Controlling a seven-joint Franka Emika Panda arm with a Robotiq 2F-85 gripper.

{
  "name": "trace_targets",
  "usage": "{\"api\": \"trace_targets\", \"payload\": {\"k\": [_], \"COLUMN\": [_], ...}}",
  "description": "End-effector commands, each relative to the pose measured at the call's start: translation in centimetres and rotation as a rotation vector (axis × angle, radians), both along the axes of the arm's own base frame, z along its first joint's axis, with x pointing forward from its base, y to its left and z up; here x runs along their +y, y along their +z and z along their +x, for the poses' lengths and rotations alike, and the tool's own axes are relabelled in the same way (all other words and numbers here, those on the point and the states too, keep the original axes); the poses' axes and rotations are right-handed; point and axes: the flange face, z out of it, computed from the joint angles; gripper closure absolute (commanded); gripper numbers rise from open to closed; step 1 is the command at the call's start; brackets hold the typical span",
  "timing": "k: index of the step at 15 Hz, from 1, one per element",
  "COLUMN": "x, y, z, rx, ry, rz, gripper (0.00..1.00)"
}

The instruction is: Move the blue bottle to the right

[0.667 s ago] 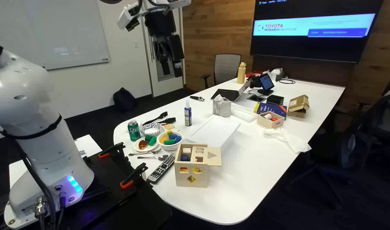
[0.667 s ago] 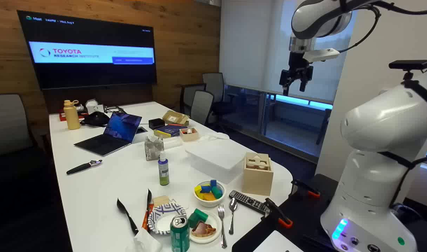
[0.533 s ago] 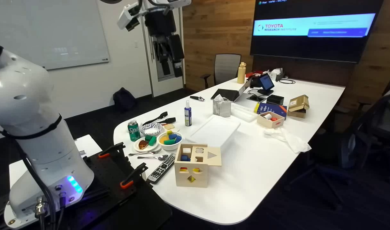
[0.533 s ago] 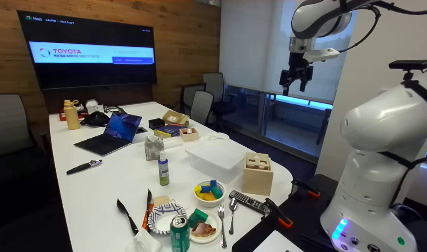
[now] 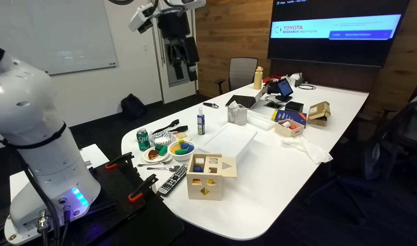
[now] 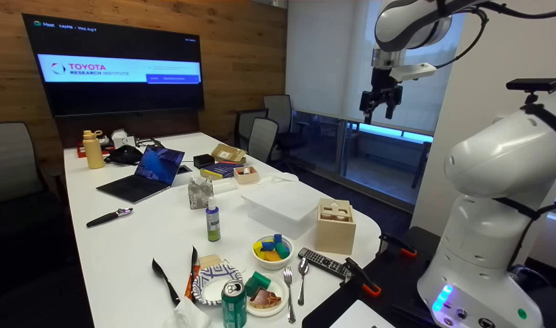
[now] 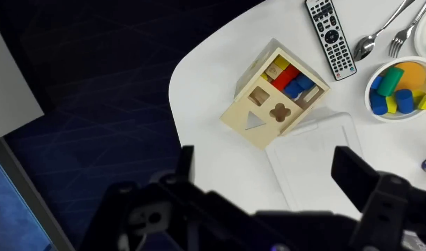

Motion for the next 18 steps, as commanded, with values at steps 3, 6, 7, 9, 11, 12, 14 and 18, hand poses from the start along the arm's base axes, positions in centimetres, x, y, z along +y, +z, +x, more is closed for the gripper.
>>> {"api": "trace_targets", "payload": {"k": [3,6,7,9,11,12,14,18], "x": [8.1,14.8,17.3,22.3,27.2,29.4,33.8,40.0], "y": [-1.0,-2.9,-3.6,-5.3,-7.0,-7.9,-9.7,-14.0], "z": [11.2,16.2,17.7,20.3,22.8,24.1,26.6,31.7], "rx": [0.068,0.112,0.114,0.104,0.072,0.047,-0.015,-0.069], "ry": [0.242,0.41,0.469,0.585,0.698,0.751,0.851,1.019], "rz": [-0.063,-0.105,-0.123,-0.138,-0.149,-0.152,-0.176,-0.213], "gripper": [0.0,0.0,0.0,0.0,0.0,0.0,0.0,0.0]}}
